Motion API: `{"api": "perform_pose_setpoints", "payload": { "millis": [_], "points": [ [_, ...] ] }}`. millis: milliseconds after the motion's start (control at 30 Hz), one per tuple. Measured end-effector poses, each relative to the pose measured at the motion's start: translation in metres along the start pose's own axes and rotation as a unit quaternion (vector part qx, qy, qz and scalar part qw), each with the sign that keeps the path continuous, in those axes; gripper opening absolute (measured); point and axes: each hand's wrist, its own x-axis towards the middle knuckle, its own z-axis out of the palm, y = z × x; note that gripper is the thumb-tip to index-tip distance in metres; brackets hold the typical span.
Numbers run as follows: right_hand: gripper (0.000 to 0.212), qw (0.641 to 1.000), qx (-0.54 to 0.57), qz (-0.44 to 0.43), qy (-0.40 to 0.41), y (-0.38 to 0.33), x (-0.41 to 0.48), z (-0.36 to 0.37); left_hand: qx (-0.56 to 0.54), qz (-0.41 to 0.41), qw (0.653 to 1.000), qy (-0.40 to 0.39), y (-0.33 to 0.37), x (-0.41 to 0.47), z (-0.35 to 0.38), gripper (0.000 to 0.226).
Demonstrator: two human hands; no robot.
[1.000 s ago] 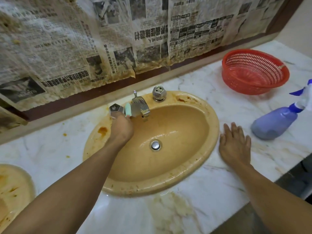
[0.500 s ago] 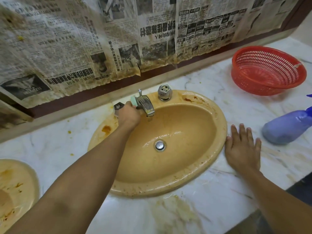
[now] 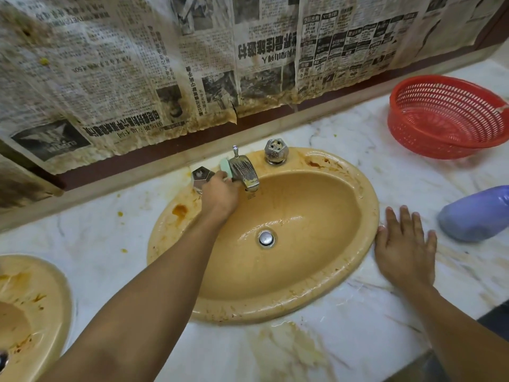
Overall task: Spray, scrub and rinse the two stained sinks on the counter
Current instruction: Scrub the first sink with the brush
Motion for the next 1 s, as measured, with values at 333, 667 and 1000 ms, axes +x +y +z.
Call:
{"api": "perform_pose_setpoints", "payload": {
  "millis": [333, 667, 1000],
  "points": [
    [0.068, 1.0, 0.0, -0.003, 0.011, 0.002, 0.0, 0.001, -0.075, -0.042, 0.994, 0.067, -0.004, 0.006, 0.013, 0.04],
    [0.07, 1.0, 0.001, -0.004, 0.011, 0.001, 0.0, -0.001, -0.052, -0.092, 0.993, 0.042, 0.015, 0.027, -0.002, 0.02],
    [0.068, 1.0, 0.003, -0.007, 0.019, 0.001, 0.0, 0.0, -0.042, -0.06, 0.996, 0.041, 0.005, 0.007, 0.002, 0.033]
  ]
}}
